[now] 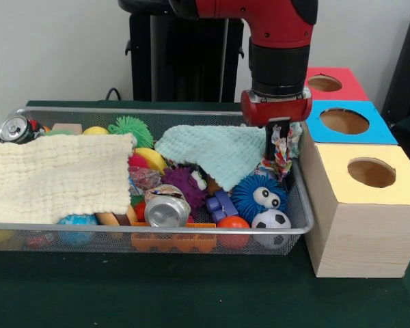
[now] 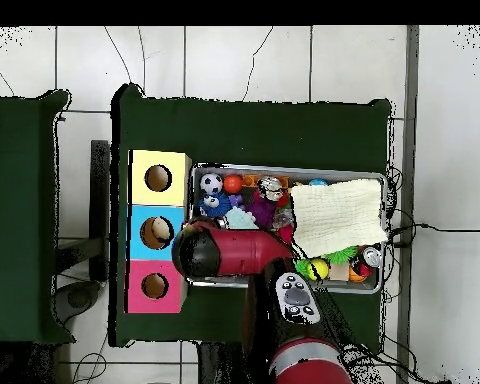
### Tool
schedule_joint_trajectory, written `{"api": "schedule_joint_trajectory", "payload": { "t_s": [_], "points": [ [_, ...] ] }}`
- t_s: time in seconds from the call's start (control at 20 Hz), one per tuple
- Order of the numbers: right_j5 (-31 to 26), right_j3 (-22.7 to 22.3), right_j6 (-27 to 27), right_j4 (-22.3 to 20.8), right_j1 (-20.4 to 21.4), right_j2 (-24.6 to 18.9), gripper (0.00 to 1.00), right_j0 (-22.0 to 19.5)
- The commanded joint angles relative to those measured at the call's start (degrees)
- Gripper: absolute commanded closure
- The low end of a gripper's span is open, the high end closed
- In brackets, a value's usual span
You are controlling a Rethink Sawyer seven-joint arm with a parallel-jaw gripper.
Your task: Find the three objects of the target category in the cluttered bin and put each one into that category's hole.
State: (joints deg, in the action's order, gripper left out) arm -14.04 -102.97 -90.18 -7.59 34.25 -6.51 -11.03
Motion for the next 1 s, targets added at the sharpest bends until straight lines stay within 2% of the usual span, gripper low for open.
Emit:
{"api": "schedule_joint_trajectory", "payload": {
  "t_s": [0.05,0.75,1.0],
  "points": [
    [-11.4,6.7,-6.9,3.4,1.4,-1.7,1.00,1.2],
    [-19.8,10.9,-10.6,6.6,1.7,0.5,1.00,5.1],
    [-24.7,14.3,-9.7,6.8,2.2,0.9,1.00,5.7]
  ]
}}
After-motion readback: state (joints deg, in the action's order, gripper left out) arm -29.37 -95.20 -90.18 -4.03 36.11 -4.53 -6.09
